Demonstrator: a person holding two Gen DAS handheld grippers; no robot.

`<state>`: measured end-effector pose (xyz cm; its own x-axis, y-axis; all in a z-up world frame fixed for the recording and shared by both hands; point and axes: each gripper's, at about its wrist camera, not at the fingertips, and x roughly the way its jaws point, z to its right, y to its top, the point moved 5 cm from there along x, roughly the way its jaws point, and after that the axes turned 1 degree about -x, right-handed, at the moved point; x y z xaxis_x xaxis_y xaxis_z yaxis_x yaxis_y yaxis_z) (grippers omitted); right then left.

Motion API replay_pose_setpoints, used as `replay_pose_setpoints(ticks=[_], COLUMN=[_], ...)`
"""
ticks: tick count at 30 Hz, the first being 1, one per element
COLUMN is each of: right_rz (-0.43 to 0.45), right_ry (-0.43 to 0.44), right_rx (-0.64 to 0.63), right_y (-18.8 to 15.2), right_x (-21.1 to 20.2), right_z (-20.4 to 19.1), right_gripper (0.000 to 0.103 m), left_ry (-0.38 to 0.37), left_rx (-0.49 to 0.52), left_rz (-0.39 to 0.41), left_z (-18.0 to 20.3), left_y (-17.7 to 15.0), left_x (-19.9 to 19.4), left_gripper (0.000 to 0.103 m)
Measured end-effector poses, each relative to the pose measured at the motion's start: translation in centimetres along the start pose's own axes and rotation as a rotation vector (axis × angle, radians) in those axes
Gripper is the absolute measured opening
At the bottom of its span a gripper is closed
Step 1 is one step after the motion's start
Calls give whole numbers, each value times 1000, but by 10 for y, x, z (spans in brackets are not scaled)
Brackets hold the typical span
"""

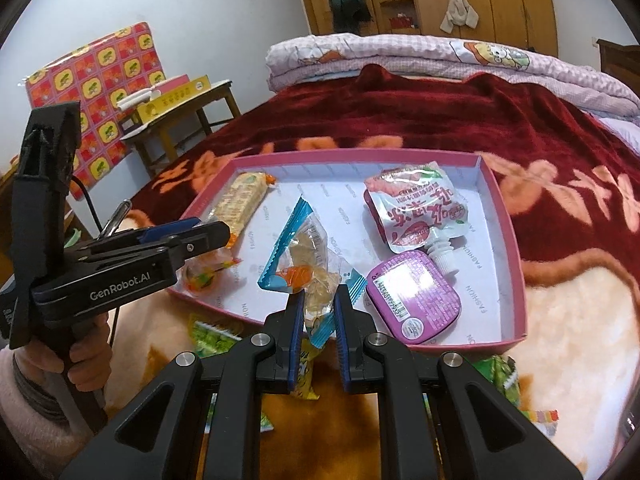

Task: Organize snacks
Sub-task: 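Carry the gummy packet and clear packet over the pink box, then lower both packets into the box, open both tools and withdraw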

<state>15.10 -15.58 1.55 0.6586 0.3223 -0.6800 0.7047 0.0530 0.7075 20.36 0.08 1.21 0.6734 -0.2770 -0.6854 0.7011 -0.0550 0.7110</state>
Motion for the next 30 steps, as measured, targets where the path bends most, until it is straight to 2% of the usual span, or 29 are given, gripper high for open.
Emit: replay_pose_setpoints(ticks=[6, 10, 13, 18, 24, 30], right_rz=[-18, -25, -17, 11, 46, 62], right_ry=[-18, -16, -17, -21, -27, -13], right_rx=[5, 23, 30, 33, 45, 36], right_y=[0, 2, 3, 6, 9, 6], right_x=[13, 19, 20, 16, 4, -7], right_z=[0, -2, -4, -7, -6, -6], right_gripper=[16, 16, 20, 36, 45, 48], left_ry=[34, 27, 24, 13, 10, 31], left_rx=[10, 7, 22, 20, 24, 8], left_rz=[14, 3, -2, -15, -42, -28], left_z=[-5, -7, -8, -8, -6, -4], left_y=[0, 0, 0, 1, 2, 0], left_x=[4, 5, 5, 5, 3, -10], left_gripper=[43, 44, 45, 46, 50, 52])
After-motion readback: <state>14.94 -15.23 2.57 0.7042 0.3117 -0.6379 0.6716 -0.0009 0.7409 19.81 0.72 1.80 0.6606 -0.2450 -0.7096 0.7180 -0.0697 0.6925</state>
